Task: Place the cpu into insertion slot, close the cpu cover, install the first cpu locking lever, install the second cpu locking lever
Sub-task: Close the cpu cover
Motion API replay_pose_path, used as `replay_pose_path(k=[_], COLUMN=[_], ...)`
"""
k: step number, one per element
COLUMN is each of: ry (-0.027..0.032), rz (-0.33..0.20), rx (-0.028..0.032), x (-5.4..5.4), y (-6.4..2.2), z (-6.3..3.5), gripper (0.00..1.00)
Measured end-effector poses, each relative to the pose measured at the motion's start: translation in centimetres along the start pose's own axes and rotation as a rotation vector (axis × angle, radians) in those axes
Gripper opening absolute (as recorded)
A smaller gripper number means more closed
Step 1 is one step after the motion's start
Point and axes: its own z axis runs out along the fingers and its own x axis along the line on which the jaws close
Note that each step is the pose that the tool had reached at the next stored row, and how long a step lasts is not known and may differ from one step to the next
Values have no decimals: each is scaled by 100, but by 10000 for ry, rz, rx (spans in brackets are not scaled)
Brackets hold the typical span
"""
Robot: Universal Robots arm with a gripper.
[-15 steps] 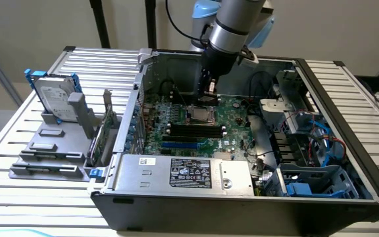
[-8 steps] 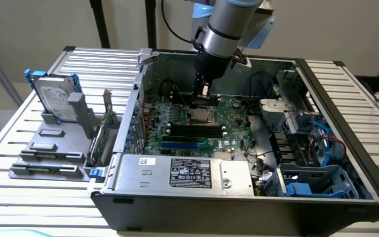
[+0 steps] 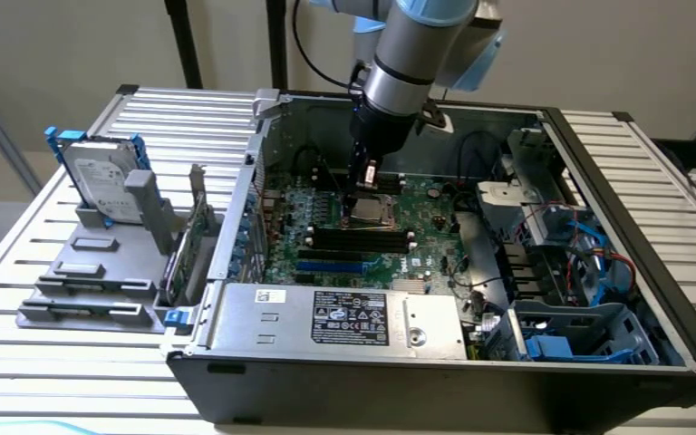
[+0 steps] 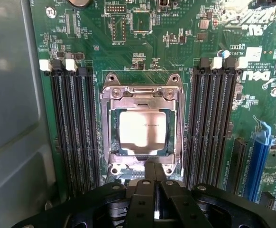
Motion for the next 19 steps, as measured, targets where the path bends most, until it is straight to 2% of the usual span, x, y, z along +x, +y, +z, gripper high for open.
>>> replay_pose_path(k=[11, 19], ry=[5, 2], rz=[-1, -2], rx=[0, 2], x=[1, 0], y=[-1, -8], z=[135, 169], gripper=[11, 11])
